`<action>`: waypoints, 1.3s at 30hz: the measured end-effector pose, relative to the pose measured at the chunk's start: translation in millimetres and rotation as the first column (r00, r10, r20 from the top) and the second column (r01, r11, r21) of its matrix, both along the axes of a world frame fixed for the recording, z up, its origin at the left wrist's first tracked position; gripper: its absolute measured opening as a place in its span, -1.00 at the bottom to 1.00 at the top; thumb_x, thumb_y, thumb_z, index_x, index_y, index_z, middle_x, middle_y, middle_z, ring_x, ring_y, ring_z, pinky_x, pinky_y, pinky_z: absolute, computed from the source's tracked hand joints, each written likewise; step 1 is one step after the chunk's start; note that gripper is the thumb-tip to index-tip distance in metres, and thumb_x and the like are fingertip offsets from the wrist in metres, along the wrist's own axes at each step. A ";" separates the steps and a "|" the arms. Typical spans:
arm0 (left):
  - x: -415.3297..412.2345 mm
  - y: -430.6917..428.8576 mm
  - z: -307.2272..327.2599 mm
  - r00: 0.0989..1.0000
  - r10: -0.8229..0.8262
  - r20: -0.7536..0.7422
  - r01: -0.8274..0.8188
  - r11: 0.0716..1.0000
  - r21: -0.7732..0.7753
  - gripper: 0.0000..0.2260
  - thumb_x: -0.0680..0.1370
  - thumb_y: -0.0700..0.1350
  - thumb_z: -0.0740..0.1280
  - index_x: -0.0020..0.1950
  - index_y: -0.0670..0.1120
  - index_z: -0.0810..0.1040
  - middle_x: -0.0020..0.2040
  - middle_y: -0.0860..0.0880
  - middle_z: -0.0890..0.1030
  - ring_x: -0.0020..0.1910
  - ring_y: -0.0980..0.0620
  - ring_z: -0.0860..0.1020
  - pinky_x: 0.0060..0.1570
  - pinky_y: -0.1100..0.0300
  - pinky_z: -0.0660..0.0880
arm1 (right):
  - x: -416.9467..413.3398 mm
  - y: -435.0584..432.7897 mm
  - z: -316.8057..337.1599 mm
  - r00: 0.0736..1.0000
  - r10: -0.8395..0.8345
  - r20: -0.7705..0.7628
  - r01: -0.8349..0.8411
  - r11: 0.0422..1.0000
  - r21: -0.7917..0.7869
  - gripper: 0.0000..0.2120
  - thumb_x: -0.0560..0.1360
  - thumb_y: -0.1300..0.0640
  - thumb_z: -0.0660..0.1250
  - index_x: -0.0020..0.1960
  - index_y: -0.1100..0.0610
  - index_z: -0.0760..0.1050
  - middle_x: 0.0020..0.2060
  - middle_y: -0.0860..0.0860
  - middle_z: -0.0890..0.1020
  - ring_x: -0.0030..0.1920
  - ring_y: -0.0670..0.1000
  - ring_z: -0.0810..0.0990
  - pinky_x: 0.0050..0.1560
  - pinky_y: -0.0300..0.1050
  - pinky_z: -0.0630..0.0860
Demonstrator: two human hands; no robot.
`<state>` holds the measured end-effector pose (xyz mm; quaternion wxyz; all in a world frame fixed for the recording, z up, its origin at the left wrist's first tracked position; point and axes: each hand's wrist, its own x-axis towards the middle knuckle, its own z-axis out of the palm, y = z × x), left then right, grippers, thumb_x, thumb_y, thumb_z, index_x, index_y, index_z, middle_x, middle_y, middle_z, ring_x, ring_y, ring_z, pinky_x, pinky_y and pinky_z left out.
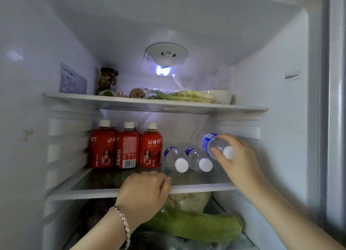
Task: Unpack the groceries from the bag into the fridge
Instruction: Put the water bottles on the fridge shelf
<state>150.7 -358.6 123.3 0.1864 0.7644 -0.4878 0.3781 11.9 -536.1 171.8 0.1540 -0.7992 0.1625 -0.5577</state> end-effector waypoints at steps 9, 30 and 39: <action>-3.0 0.0 4.9 0.999 0.039 -0.029 -0.035 0.992 0.121 -0.60 0.59 0.11 -0.14 0.08 0.06 0.47 -0.01 0.10 0.55 -0.06 0.11 0.52 -0.12 0.21 0.32 | 48.7 -25.3 26.8 0.931 -0.074 -0.358 0.082 0.997 0.005 -0.61 0.52 0.08 0.31 0.31 0.07 0.34 0.26 0.07 0.45 0.19 0.09 0.46 0.07 -0.12 0.35; -23.6 15.8 26.4 0.943 0.133 -0.305 -0.005 0.923 0.385 -0.64 0.62 0.11 0.00 0.30 0.01 0.41 0.28 0.03 0.48 0.21 -0.02 0.47 0.21 0.13 0.38 | -7.8 58.5 18.8 0.787 -0.087 -0.611 -0.114 0.953 -0.282 -0.80 0.51 0.09 0.23 0.11 0.07 0.48 0.01 -0.02 0.53 0.05 0.07 0.51 -0.10 -0.14 0.40; -126.6 128.6 -39.2 0.760 0.499 -0.416 -0.356 0.855 0.376 -0.69 0.57 -0.08 0.16 0.31 -0.02 0.40 0.27 0.01 0.47 0.25 -0.06 0.45 0.22 0.15 0.38 | -44.5 142.4 -50.2 0.133 0.084 -0.988 -0.642 0.766 -0.021 -0.70 0.52 0.00 0.27 0.20 0.09 0.49 0.07 0.05 0.62 0.01 0.05 0.59 -0.05 -0.13 0.48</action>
